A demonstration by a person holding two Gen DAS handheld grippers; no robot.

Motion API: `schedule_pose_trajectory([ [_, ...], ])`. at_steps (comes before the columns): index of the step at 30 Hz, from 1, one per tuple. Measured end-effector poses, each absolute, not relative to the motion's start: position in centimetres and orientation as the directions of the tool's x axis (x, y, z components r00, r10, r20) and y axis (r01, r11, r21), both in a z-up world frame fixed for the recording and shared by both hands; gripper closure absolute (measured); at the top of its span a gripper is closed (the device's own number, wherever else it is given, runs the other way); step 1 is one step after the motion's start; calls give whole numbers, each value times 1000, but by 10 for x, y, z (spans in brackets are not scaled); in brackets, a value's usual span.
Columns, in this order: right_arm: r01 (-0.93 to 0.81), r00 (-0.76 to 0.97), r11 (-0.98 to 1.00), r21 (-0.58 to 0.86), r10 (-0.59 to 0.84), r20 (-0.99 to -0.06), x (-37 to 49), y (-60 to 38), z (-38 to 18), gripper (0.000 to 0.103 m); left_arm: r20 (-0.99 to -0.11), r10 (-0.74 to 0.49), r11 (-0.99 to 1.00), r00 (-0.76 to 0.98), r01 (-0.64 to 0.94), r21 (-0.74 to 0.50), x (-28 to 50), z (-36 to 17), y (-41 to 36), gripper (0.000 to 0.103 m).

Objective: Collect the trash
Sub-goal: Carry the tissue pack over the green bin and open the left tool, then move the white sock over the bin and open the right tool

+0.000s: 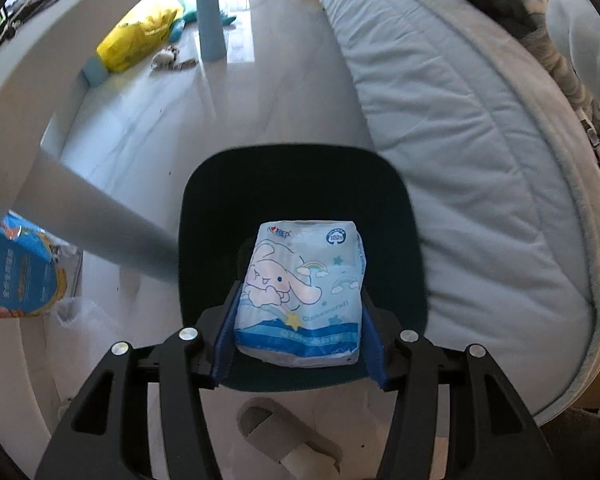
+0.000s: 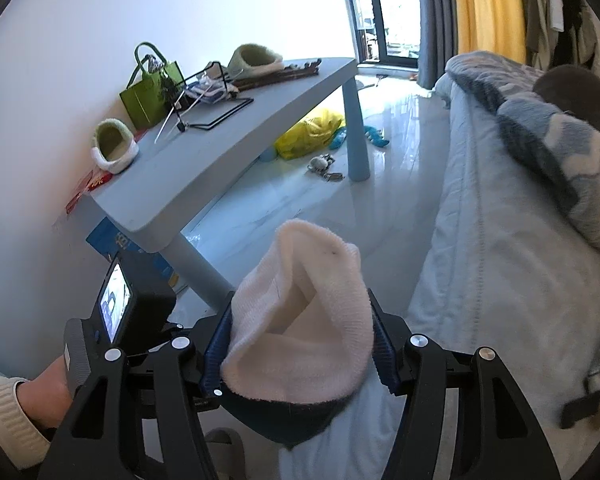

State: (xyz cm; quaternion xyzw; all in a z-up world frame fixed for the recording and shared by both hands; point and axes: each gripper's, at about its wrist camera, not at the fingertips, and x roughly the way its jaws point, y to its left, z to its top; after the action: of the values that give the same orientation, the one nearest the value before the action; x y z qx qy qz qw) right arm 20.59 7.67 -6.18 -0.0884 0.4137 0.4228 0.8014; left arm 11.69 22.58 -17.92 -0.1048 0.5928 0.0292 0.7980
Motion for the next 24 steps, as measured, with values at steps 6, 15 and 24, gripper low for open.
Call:
schedule_pose_trajectory([
  [6,-752,269,629,199,568,-778,209,99,-86,42,-964,-103,970,243,-191,-152,113,-195,237,45],
  [15,-736,239,654,177,495,-835,217,121,-122,42,-952,-105,971,287,-176,-160,105,-183,253,29],
  [24,-741,196,658,138,407,-892,218,145,-165,42,-908,-84,968,410,-185,-173,96,-150,272,34],
])
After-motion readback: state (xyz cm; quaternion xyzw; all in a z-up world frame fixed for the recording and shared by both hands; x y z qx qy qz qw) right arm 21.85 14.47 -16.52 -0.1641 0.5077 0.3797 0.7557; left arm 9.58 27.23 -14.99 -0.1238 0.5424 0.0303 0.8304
